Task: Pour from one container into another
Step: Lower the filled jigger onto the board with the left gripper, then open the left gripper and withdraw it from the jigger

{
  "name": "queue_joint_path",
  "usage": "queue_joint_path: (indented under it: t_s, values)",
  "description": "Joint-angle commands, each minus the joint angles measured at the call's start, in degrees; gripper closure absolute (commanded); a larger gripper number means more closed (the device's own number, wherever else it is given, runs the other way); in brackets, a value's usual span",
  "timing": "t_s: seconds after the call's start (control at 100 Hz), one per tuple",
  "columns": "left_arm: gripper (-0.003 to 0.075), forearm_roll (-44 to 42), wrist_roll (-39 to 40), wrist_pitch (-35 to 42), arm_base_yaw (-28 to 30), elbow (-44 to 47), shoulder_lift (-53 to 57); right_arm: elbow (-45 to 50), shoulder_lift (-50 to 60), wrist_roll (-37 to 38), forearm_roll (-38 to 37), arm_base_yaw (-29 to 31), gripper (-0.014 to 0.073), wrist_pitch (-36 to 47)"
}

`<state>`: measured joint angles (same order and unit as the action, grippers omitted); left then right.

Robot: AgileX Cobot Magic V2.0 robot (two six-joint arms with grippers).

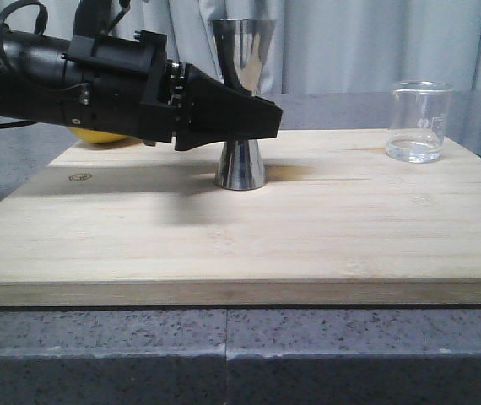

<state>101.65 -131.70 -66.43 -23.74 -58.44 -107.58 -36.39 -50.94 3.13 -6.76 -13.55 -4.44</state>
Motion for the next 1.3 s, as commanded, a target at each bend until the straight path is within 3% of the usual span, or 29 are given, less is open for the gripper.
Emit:
queue_joint_path:
  t_s: [0.0,0.43,0.54,0.72,0.86,1.03,1.29]
  values:
    - [0.0713,4.4,-1.0,-6.2,0.1,-1.5,1.4,-2.1,0.8,-0.1,-0.4,0.2,0.0008,4.8]
    - [0.069,4.4,-1.0,-6.2,0.1,-1.6,1.0,-2.1,0.8,-0.1,-0.5,0.2,0.0007,4.8]
    - [0.0596,4.4,-1.0,-6.2,0.1,-1.6,1.0,-2.1,0.8,-0.1,-0.5,0.2,0.0008,4.8]
    - [0.0353,4.4,-1.0,-6.2,0.1,-1.6,1.0,-2.1,0.8,-0.1,-0.5,0.2,0.0008,4.8]
    - [0.0232,4.4,-0.4,-6.2,0.1,-1.6,1.8,-2.1,0.8,-0.1,-0.5,0.2,0.0008,4.8]
    - [0.021,2.1,3.0,-3.6,0.1,-1.6,5.0,-2.7,0.8,-0.1,-0.1,0.2,0.0008,4.0]
    - [0.021,-10.9,15.4,5.8,0.1,-1.6,12.1,-5.5,0.8,-0.1,1.6,0.2,0.0008,-0.8]
